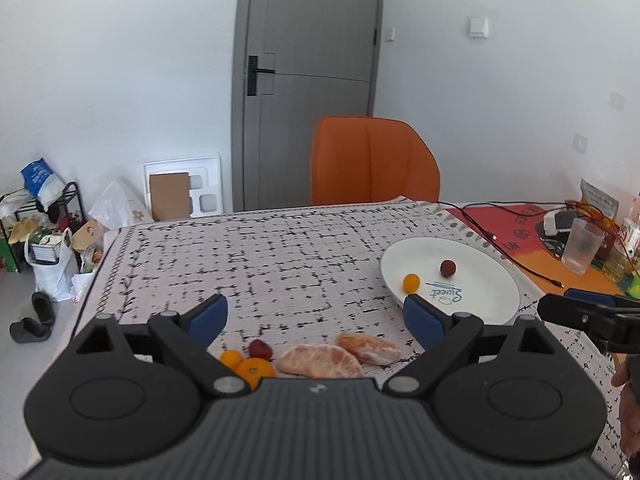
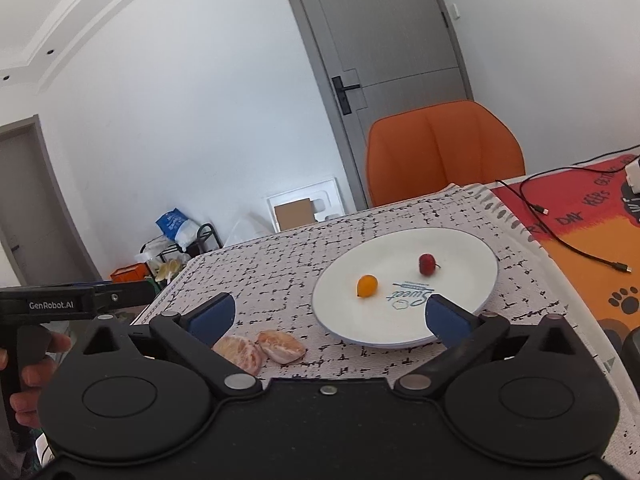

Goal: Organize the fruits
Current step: 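Open both grippers over the plate and return toward the fruit pile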

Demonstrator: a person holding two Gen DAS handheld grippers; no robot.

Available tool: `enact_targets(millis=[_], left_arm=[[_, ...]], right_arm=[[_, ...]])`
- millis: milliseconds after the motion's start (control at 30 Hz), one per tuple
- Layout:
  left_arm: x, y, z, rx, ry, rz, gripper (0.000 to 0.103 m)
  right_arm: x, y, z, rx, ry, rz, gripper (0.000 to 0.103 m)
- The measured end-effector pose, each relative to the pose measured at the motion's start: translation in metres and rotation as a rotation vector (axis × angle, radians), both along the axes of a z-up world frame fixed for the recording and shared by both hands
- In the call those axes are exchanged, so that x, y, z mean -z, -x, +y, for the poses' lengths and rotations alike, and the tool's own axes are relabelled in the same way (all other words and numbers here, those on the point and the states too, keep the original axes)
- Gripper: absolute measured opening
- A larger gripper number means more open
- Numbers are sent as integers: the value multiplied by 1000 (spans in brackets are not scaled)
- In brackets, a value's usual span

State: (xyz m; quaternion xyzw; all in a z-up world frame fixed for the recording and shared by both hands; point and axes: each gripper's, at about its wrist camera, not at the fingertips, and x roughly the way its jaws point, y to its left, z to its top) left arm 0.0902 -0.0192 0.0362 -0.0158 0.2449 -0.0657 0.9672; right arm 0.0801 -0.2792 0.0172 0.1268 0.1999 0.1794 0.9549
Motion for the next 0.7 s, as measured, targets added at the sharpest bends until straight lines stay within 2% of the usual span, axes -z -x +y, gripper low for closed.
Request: enact_targets(millis=[333, 700], left_arm=[[3, 20, 31, -50, 30, 1, 94], [17, 35, 62, -87, 75, 5, 94]], right_arm=[[-3, 7, 24, -17, 48, 2, 103], [1, 6, 62, -132, 105, 18, 103]])
